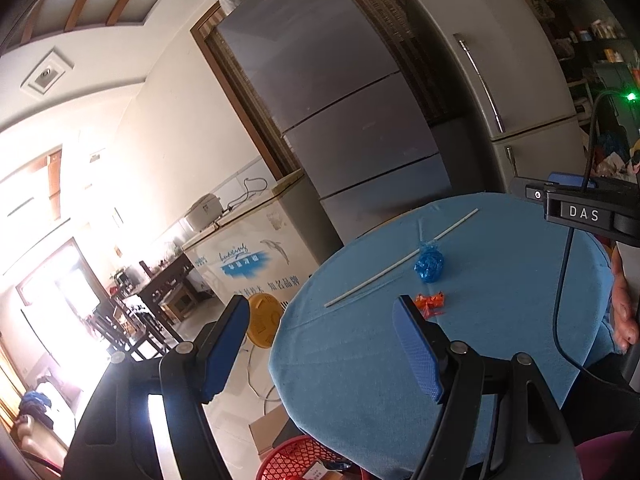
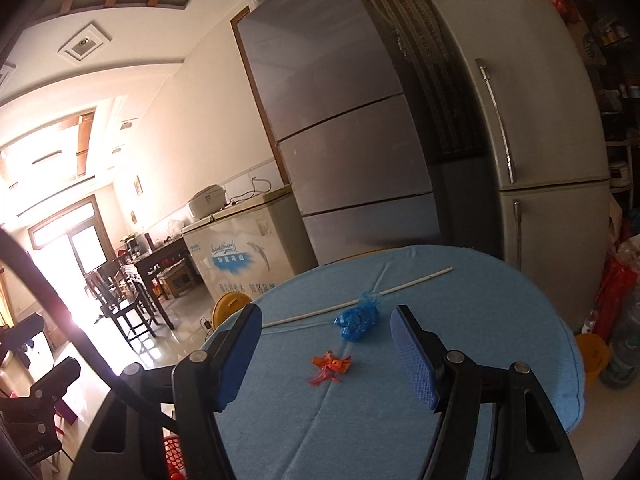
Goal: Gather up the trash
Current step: 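Move both open tools back over the orange and blue bags on the table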
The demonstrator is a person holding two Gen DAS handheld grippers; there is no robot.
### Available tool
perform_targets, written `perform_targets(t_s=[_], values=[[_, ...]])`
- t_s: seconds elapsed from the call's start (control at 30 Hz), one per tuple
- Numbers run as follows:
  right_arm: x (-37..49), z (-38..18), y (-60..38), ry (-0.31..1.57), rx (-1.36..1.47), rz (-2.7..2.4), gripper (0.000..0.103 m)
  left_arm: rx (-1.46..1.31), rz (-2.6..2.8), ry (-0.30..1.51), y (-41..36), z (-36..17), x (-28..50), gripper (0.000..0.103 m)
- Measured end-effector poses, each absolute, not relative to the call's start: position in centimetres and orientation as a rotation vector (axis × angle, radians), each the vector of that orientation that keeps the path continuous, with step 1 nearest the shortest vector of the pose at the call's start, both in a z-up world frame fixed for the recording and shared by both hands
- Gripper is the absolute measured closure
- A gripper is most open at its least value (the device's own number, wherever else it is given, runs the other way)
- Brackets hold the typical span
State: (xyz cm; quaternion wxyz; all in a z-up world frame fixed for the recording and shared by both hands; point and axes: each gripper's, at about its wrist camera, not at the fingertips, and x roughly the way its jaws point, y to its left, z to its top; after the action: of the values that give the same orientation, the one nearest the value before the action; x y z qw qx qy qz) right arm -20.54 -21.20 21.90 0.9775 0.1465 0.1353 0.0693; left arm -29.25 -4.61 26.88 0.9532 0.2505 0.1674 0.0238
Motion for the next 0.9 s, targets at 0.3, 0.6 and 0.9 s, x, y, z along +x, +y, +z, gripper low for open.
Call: perform_targets(t_s=[0.3,0.6,0.9], values=[[-21.3,22.1,-22.2,0.248,0.293,0.120,0.032,0.522,0.039,0.329,-5.2,26.9,-29.1,0.028],[-20.1,21.3,-22.7,0.292,0.314,0.121,0.032,0.484,0.027,0.384,-4.2,25.5,-27.4,0.028],[-16.5,17.3,-25.9,0.426,0.457,0.060,0.032,0.309,-0.018,0.630,-0.1,20.3,-21.8,0.028]])
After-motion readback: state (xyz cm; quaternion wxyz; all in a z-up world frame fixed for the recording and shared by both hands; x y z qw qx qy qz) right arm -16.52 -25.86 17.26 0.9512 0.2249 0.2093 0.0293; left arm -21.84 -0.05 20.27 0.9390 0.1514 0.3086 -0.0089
